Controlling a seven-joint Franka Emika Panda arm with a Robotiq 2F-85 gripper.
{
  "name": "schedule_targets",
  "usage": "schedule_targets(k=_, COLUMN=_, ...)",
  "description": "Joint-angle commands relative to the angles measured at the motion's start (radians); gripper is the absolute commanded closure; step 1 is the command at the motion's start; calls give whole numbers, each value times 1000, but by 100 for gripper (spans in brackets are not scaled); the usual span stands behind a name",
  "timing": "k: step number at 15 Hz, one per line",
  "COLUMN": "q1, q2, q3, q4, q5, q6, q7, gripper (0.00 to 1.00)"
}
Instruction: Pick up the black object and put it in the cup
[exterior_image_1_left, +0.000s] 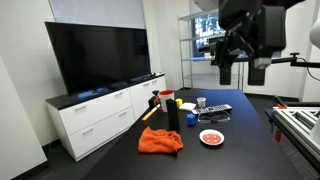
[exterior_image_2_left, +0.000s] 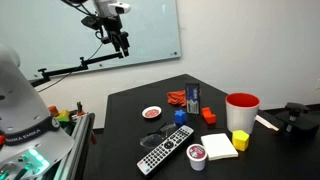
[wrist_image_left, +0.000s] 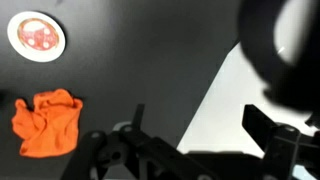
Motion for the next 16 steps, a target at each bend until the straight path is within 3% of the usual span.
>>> schedule_targets(k=1, q1=-5, q2=-9, q3=5, q4=31, q5=2, q6=4, q7=-1, gripper=0)
schedule_targets(k=5, q1=-11, q2=-26, q3=4, q4=62, q5=0, q6=-14, q7=2, gripper=0)
schedule_targets(k=7, q1=-49, q2=13, q3=3, q4=74, q5=-27, q6=18, q7=21, gripper=0)
schedule_targets(k=13, q1=-247, q2=231, q3=-47, q4=159, q5=-165, q6=184, q7=70, gripper=0)
schedule_targets(k=16, q1=-302, q2=343, q3=-52, q4=222, q5=-224, q6=231, q7=129, gripper=0)
